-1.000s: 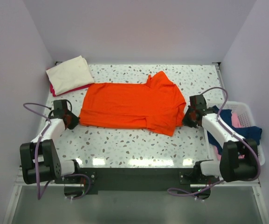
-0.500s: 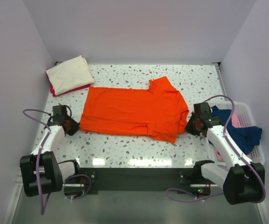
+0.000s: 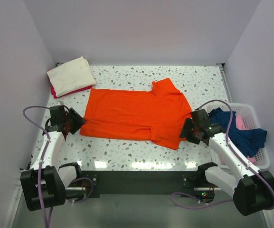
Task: Fold and stack the t-shirts
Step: Fold the tshirt
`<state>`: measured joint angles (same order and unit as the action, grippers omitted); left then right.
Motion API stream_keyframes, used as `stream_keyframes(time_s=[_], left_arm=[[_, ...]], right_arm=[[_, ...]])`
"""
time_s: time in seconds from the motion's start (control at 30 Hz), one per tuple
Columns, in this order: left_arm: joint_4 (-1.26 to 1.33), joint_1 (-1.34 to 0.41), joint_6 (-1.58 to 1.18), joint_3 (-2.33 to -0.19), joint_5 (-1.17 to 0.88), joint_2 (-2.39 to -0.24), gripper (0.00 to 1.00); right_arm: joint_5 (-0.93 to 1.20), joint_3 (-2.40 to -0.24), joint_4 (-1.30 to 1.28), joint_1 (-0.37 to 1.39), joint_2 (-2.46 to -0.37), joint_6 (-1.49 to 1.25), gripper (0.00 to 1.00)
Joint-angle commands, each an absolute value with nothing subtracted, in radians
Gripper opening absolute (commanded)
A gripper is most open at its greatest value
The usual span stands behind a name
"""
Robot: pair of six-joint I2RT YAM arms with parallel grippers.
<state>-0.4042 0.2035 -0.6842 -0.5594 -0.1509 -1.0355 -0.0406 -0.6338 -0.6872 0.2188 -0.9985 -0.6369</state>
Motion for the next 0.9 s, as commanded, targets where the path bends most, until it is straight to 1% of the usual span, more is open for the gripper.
stream_keyframes(time_s=[0.0, 0.07, 0.13, 0.3, 0.37, 0.47, 0.67, 0.77, 0.8, 0.87], left_arm=[[-0.292, 0.201, -0.621, -0.61, -0.322, -1.052, 0.54], [-0.258, 0.184, -0.6, -0.629, -0.365, -1.081, 0.54], [-0.244, 0.15, -0.577, -0.661, -0.37, -1.097, 0.55], [-0.219, 0.075, -0.526, -0.736, -0.382, -1.124, 0.57], [-0.241, 0.057, -0.502, -0.77, -0.348, -1.131, 0.57], [-0.227, 0.034, -0.502, -0.776, -0.344, -1.121, 0.58], [-0.193, 0.028, -0.496, -0.747, -0.325, -1.114, 0.58], [-0.193, 0.028, -0.491, -0.742, -0.324, -1.118, 0.58], [-0.195, 0.028, -0.488, -0.742, -0.324, -1.118, 0.58], [-0.195, 0.028, -0.485, -0.744, -0.321, -1.117, 0.58]], right_arm=[[-0.083, -0.609, -0.706, 0.333, -0.973, -0.708, 0.55], [-0.118, -0.589, -0.71, 0.374, -0.966, -0.73, 0.55], [-0.132, -0.558, -0.712, 0.39, -0.957, -0.752, 0.5], [-0.098, -0.509, -0.649, 0.423, -0.983, -0.818, 0.47], [-0.109, -0.502, -0.631, 0.451, -1.011, -0.844, 0.47], [-0.1, -0.494, -0.572, 0.482, -1.058, -0.877, 0.45], [-0.124, -0.497, -0.514, 0.518, -1.146, -0.913, 0.44], [-0.133, -0.506, -0.505, 0.52, -1.164, -0.914, 0.32], [-0.14, -0.52, -0.511, 0.52, -1.167, -0.914, 0.19], [-0.15, -0.54, -0.534, 0.522, -1.163, -0.907, 0.12]])
